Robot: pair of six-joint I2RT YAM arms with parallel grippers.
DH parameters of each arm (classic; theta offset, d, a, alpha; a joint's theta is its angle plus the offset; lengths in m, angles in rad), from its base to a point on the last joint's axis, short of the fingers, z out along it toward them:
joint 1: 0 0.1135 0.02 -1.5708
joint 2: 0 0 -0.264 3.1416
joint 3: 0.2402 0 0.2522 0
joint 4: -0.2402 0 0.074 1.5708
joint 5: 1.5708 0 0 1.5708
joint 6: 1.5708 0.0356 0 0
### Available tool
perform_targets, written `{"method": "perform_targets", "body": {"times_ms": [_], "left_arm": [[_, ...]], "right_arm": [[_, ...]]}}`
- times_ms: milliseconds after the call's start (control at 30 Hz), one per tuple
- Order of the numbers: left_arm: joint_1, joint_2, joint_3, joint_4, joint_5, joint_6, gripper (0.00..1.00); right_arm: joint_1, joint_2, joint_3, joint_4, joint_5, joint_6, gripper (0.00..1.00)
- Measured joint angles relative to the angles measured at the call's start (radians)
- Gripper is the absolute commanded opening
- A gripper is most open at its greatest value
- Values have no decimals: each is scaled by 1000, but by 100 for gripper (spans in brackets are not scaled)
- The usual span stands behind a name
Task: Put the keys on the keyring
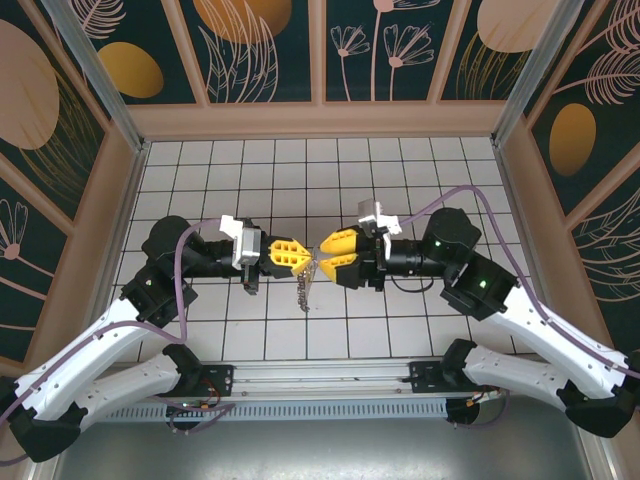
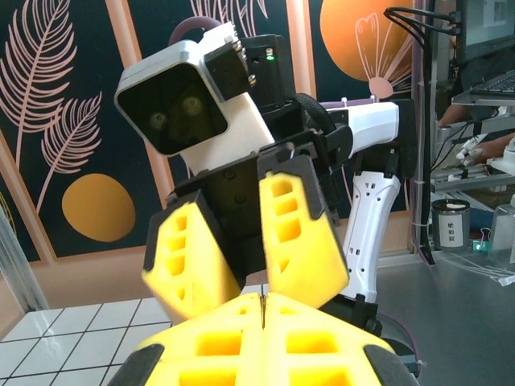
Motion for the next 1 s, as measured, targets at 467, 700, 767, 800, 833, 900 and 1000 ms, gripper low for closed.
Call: {"method": "perform_targets", "body": {"times_ms": [467, 700, 767, 800, 833, 900, 1000], "left_arm": [[0, 0, 0, -19, -15, 4, 0], [0, 0, 0, -19, -17, 8, 0], [0, 0, 0, -20, -21, 10, 0], [0, 0, 0, -21, -23, 10, 0], [0, 0, 0, -21, -23, 10, 0], [0, -2, 0, -21, -23, 10, 0], [0, -2, 0, -20, -22, 10, 0]], "right_arm": [[0, 34, -13, 30, -27, 19, 28], [0, 47, -15, 46, -46, 20, 15], [0, 48, -16, 46, -53, 23, 8], [2, 48, -16, 47, -54, 20, 5], [2, 48, -16, 46, -54, 20, 2], [2, 48, -16, 45, -56, 20, 0], [2, 48, -16, 45, -57, 16, 0]]}}
